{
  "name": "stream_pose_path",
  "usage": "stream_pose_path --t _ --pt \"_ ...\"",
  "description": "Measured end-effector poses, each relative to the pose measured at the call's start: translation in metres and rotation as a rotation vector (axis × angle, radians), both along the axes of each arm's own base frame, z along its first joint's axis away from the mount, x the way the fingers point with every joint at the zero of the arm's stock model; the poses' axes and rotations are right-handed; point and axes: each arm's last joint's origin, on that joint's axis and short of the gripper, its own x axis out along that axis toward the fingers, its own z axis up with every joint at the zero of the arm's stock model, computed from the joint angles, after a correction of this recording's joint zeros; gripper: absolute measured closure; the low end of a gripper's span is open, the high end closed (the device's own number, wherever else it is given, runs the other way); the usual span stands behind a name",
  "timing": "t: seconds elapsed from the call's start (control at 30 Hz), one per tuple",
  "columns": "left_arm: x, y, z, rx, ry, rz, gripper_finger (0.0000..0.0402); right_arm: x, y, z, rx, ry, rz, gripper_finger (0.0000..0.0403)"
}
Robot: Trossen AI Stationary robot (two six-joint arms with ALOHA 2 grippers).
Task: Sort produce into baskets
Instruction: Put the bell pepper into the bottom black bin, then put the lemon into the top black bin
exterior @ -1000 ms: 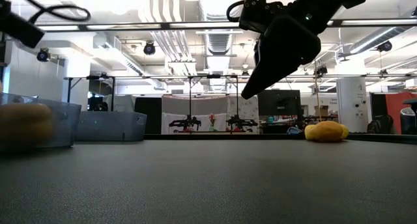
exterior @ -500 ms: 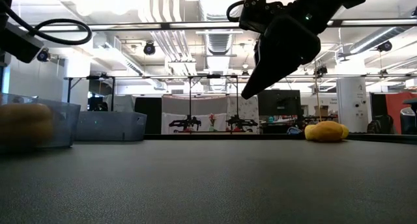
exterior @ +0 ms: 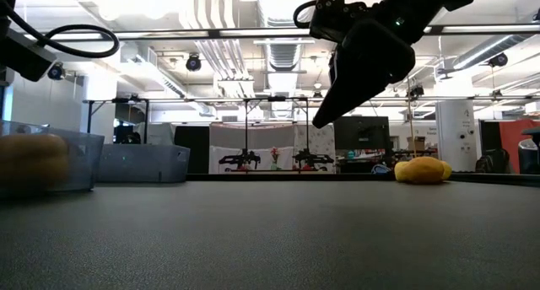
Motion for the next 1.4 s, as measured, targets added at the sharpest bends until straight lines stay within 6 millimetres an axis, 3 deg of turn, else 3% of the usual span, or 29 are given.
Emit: stream_pose_path --t 0.33,0.57,0.73,0.9,1.2,1.4 --pt "0.002 -0.001 0.002 0.024 -0.018 0.004 0.005 0.0 0.0 0.0 0.0 0.0 0.001 0.0181" --pt "0.008 -0.004 0.005 0.039 -0.042 -0.003 0.0007 0.0 0.0 0.0 0.0 0.0 0.0 0.0181" --pt "0.011 -0.006 0.003 0.051 -0.033 0.002 0.0012 0.0 0.0 0.0 0.0 0.0 0.0 0.0181" --pt "0.015 -0.009 0.02 0.052 -0.039 0.006 0.0005 0.0 0.0 0.0 0.0 0.0 0.0 0.0181" --pt "0.047 -0.046 0.072 -0.165 -0.382 0.125 0.0003 0.0 0.0 0.0 -0.001 0.0 0.001 0.0181" --pt "0.054 -0.081 0.071 -0.199 -0.398 0.38 0.0003 0.0 0.0 0.0 -0.001 0.0 0.002 0.0181"
